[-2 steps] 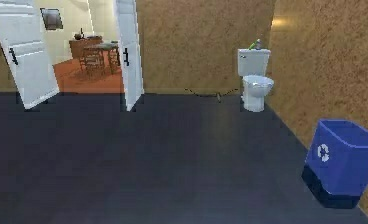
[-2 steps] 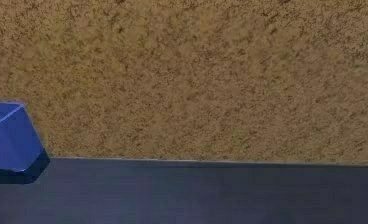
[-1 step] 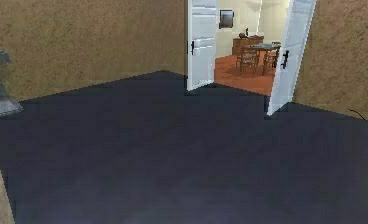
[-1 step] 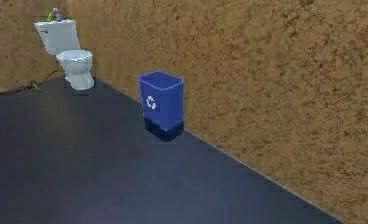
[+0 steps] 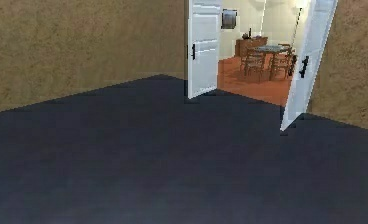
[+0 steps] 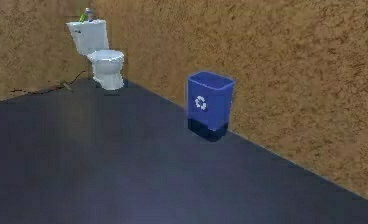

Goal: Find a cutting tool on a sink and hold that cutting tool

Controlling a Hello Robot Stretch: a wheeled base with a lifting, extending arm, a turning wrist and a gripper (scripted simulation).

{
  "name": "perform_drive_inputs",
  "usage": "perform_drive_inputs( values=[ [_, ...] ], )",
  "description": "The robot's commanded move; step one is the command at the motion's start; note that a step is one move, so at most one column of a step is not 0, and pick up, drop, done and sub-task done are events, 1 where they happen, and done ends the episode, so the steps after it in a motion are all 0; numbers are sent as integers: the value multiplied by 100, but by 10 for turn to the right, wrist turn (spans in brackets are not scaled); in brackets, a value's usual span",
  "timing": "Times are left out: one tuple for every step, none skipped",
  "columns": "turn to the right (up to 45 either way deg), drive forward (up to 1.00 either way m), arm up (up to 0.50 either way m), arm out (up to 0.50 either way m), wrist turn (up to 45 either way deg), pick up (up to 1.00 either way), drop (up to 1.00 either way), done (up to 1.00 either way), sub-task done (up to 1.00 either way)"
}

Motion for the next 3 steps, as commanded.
perform_drive_inputs(
  values=[
    [-450, 0, 0, 0, 0, 0, 0, 0, 0],
    [0, 100, 0, 0, 0, 0, 0, 0, 0],
    [0, 100, 0, 0, 0, 0, 0, 0, 0]
  ],
)
